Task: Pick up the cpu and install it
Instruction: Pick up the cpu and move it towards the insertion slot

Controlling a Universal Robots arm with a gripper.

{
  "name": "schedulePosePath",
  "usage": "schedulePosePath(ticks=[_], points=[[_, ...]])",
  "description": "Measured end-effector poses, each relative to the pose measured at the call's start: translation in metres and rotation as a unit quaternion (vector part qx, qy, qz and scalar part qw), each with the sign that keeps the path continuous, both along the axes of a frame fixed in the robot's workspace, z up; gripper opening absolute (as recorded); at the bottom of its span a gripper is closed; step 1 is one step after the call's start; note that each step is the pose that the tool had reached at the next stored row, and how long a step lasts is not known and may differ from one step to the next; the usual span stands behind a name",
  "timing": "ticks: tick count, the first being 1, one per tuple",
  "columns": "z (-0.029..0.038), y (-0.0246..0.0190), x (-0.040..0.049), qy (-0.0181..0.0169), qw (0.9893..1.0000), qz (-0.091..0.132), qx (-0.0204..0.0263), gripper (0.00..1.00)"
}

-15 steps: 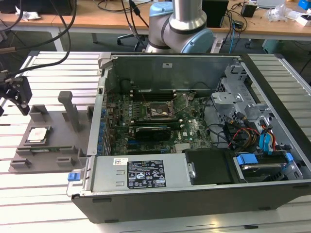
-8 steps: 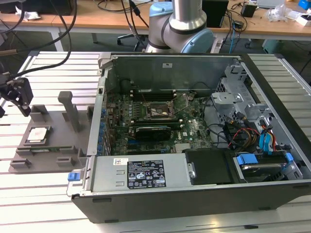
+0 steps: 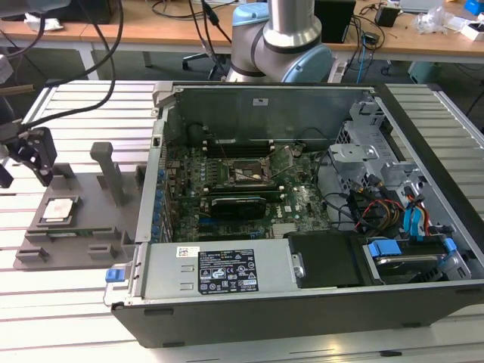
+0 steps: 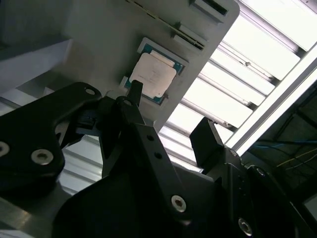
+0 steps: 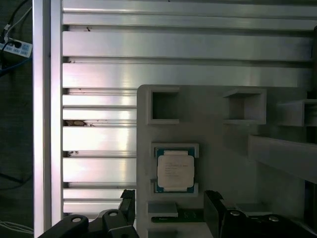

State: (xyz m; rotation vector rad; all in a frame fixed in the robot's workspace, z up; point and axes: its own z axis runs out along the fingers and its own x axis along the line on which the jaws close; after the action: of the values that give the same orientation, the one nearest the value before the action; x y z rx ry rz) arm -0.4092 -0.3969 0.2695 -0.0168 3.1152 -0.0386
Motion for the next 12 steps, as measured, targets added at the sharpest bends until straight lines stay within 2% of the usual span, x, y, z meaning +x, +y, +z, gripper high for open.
schedulePosePath(ticks=[12], points=[[-0.0132, 0.0, 0.0075, -0.0001, 1.0, 0.003, -0.008, 0.66]])
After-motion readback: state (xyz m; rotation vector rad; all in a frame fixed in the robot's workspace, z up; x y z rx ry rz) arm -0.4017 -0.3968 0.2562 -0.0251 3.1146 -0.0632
